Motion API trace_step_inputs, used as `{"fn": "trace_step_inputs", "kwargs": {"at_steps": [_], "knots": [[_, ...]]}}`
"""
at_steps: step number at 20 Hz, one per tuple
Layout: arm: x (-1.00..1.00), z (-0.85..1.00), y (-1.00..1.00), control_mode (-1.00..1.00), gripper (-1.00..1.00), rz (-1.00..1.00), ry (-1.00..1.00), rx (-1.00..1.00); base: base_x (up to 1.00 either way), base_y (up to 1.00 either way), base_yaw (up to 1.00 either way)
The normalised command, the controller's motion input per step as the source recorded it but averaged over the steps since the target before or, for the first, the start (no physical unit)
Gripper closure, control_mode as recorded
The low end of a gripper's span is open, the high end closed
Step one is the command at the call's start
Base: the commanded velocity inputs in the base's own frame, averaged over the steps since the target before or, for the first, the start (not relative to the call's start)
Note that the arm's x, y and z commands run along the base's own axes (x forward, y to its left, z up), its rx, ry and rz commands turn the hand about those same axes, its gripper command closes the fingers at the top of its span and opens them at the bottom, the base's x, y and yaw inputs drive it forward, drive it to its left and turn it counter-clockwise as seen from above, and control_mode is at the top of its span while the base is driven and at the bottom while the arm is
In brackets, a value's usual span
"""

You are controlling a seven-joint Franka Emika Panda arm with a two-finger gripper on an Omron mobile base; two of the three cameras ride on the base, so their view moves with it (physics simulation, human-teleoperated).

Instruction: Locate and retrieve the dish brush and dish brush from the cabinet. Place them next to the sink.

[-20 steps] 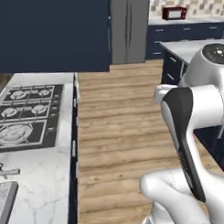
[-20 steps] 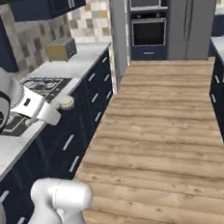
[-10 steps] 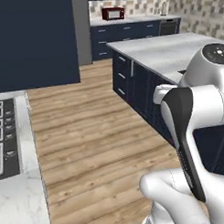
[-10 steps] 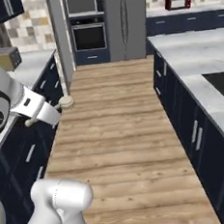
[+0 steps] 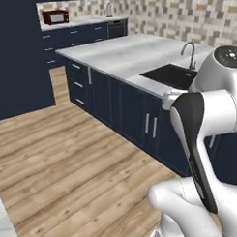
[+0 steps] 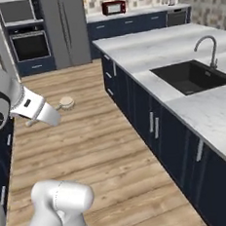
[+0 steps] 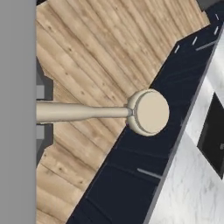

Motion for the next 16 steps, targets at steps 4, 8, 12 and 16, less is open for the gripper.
{"fn": "trace_step_inputs", "kwargs": {"at_steps": [4, 8, 12, 16], "knots": [[0.00, 0.00, 0.00, 1.00, 1.00, 0.00, 0.00, 0.00, 0.00, 0.00, -0.48], [0.00, 0.00, 0.00, 1.00, 1.00, 0.00, 0.00, 0.00, 0.00, 0.00, -0.48], [0.00, 0.00, 0.00, 1.00, 1.00, 0.00, 0.00, 0.00, 0.00, 0.00, -0.46], [0.00, 0.00, 0.00, 1.00, 1.00, 0.00, 0.00, 0.00, 0.00, 0.00, -0.47]]}}
